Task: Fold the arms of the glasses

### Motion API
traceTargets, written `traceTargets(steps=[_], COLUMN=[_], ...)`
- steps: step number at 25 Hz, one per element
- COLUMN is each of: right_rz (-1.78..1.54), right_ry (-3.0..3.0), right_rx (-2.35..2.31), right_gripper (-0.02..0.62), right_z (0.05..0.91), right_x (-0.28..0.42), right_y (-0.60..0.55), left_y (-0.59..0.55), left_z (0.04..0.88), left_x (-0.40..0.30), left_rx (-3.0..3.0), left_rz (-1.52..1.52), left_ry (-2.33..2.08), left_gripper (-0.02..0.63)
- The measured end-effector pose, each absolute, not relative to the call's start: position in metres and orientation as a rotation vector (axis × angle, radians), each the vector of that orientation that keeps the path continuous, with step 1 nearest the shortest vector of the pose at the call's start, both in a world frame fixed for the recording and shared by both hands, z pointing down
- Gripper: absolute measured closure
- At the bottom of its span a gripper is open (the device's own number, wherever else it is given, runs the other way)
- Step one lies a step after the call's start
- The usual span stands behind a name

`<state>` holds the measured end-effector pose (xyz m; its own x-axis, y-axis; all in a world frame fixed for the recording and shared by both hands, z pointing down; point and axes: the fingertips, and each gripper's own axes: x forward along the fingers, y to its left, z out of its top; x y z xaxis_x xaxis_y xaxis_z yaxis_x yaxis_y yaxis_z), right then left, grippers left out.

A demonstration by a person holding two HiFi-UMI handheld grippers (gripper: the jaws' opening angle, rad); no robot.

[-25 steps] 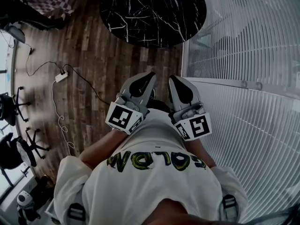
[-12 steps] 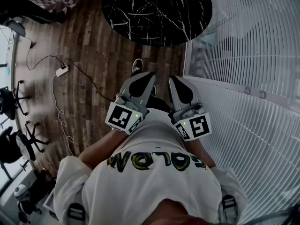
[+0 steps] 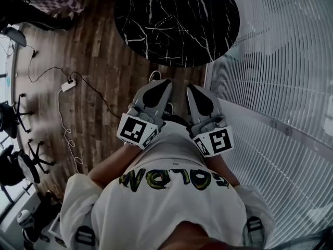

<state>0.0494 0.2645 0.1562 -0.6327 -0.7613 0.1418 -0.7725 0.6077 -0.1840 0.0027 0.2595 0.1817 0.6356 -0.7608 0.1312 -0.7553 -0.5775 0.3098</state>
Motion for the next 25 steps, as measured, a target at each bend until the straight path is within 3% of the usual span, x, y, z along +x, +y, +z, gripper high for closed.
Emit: traceTargets(steps=[15,25], right_rz=[0.303,0.296], right_ry=[-2.749,-2.717], right_rx=[1.344,1.401], right_gripper=[0.592,0.592], right_z=[0.139,0.14], right_x=[-0.01,0.002], right_y=[0.116,0.074], left_y=[0.11,0.074], left_z=[0.168,0.173], left_x=[-0.05,-0.045], left_rx=[2.563,2.587], left_rz=[-0.033,-0.003], left_ry=[-1.135,-1.081], left_gripper=[0.606,0.605])
